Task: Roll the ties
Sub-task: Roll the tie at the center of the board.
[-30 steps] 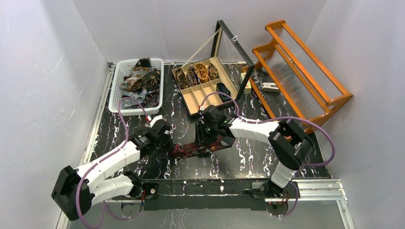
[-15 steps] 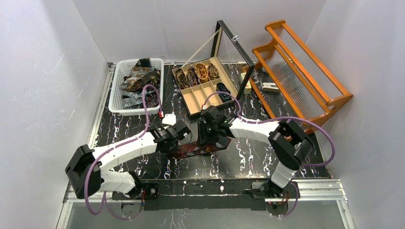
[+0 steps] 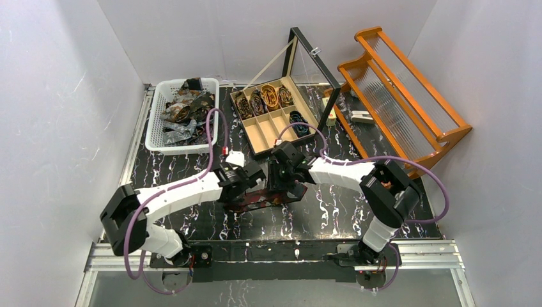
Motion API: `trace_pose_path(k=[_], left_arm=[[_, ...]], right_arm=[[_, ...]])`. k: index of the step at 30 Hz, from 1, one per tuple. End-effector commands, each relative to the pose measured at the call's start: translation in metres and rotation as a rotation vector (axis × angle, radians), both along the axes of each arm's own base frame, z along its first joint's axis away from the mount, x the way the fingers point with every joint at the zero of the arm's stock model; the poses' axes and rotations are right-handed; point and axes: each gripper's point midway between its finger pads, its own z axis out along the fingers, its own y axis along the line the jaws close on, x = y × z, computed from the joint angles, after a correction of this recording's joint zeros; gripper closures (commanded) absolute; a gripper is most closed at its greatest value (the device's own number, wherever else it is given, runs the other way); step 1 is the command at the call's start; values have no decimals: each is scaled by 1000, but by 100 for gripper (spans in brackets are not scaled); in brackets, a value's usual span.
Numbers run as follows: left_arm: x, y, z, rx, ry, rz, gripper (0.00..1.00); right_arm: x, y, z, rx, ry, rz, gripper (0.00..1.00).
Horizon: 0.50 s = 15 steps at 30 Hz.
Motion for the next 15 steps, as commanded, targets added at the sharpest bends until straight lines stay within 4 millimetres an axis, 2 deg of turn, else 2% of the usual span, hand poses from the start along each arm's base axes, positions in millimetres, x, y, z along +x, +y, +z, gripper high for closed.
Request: trace_pose_path(k=[1, 9, 15], left_arm=[[4, 5, 7, 107, -16, 6, 71], [5, -8, 4, 253, -2, -31, 71], [7, -23, 2, 341, 9, -70, 70]], right_arm=[[9, -17, 9, 12, 3, -125, 49], [28, -42, 25, 23, -57, -242, 48], [34, -59, 25, 10, -78, -303, 46]])
